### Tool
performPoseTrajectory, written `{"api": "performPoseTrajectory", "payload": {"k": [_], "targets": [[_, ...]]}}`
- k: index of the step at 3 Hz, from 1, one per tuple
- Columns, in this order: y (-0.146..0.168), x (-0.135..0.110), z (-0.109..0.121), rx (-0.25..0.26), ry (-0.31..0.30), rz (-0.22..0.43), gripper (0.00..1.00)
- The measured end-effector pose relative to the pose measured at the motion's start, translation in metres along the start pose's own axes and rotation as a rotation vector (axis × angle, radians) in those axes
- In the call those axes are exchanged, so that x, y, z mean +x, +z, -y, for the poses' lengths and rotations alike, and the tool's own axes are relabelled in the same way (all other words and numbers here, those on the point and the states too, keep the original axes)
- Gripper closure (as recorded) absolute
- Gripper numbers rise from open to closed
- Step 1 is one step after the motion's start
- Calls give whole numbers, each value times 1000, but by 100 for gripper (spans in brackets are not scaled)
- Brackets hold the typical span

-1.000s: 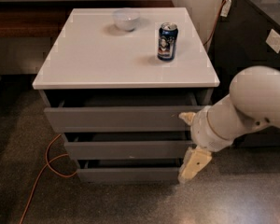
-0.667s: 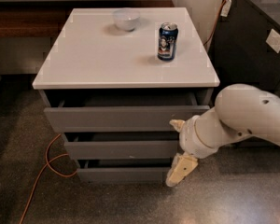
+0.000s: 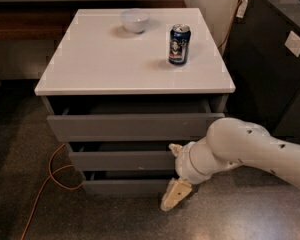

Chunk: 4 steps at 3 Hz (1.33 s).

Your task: Open middle drawer

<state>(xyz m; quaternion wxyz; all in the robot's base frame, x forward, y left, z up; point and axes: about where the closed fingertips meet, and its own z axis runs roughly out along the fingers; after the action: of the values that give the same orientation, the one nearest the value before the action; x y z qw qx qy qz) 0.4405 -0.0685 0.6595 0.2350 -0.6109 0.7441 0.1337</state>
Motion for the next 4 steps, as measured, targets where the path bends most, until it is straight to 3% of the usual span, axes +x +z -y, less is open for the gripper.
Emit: {"api": "performPoseTrajectory", "payload": {"k": [2, 4], "targets": [[68, 8, -18, -36, 2, -22, 0], [122, 39, 9, 39, -11, -64, 0]]}}
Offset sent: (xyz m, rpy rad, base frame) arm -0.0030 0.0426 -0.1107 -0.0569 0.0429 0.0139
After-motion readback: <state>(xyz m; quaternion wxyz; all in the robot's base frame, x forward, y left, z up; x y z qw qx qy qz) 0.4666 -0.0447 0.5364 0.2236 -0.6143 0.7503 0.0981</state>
